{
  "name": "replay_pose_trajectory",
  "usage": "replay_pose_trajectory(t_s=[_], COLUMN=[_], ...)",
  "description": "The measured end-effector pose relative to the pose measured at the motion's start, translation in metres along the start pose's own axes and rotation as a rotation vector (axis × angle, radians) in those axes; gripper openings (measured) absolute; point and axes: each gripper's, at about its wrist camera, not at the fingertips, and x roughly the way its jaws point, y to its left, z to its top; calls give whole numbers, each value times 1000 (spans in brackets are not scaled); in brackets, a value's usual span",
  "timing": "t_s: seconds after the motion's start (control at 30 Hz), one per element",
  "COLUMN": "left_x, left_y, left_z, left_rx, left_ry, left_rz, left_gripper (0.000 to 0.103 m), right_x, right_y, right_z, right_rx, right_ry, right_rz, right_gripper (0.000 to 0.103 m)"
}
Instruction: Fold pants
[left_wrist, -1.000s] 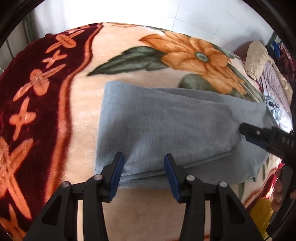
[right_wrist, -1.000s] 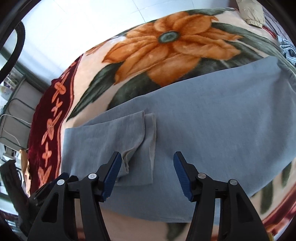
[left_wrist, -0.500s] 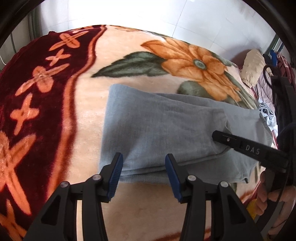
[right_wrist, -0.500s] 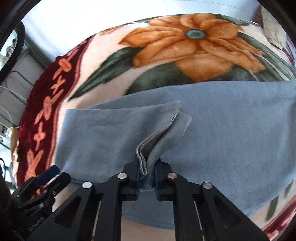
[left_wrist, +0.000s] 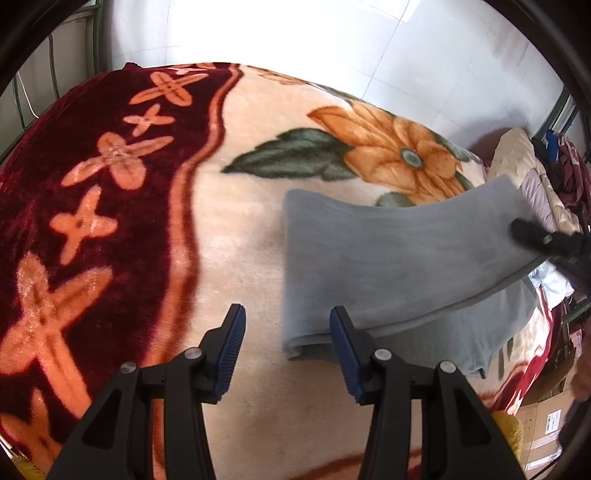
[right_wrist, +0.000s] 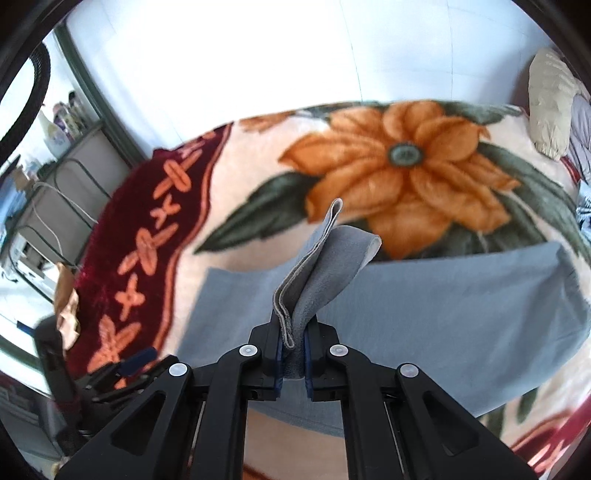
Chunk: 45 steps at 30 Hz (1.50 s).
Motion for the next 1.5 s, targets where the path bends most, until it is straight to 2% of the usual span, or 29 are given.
replay_pose_trajectory(t_s=[0.17,0.27,0.5,0.63,0.87,1.1,1.27,1.5], left_x=[0,3,8,11,23,38,49,61], left_y=[-4,-10,-26,-36,-57,-83,-95,-113], left_z=[0,-1,-1,0,2,9,14,21], left_rx=[8,20,51,73,114,154,147,139], left_ry=[4,12,25,34,58,79,94,106], left_rz=[-9,-9,-14,-19,-28,-45,-73,-114], left_gripper=[50,50,50,50,50,50,50,58], right_x=[-33,-47,-71,-75,-60,-28,-3,23], right_y=[-10,-24,-76,-107,-160,-208,-236,-256], right_z=[21,31,42,42,29,4,-16,-38], right_rx=[-28,-30,3,29,59,91,109,105], right_ry=[-41,-60,-92,-79,-29,19,65,103], right_rz=[-28,-75,-179,-227,-288,-333,-353,-366], right_gripper=[8,8,8,8,8,8,8,9])
